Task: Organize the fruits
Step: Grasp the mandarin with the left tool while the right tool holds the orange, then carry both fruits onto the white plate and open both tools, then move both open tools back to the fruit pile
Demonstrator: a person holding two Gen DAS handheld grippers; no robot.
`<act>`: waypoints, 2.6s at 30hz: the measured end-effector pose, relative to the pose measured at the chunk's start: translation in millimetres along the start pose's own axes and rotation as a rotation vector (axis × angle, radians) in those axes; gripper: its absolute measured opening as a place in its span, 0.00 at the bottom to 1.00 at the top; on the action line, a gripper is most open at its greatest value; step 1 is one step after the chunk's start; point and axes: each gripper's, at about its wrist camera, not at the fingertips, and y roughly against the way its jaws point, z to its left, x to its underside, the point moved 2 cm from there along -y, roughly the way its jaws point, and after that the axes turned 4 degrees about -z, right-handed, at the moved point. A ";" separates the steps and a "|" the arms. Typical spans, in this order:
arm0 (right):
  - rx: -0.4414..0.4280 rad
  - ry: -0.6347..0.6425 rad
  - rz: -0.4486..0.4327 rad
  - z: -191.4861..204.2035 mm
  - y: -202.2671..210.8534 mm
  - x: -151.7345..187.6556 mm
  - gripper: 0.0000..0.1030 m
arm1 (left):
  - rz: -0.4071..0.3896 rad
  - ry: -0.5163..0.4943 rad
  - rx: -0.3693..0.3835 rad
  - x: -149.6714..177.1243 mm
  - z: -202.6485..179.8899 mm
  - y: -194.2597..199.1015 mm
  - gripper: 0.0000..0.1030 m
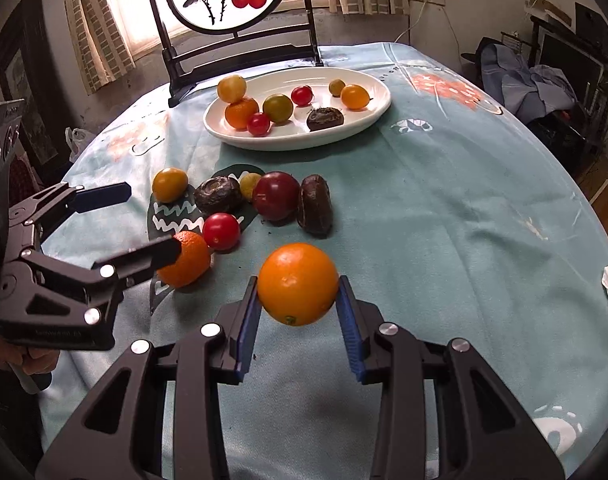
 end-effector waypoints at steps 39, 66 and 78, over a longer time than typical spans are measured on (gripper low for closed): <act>-0.036 -0.013 -0.180 -15.6 -22.1 -90.2 0.37 | -0.036 0.177 -0.048 -86.1 51.4 -30.5 0.41; -0.046 -0.058 -0.190 -44.7 -52.0 -115.1 0.49 | -0.102 0.192 -0.243 -108.1 71.9 -16.4 0.94; 0.008 -0.124 -0.164 -30.2 -17.1 -37.7 0.55 | -0.027 0.280 -0.228 -14.0 60.0 -5.8 0.96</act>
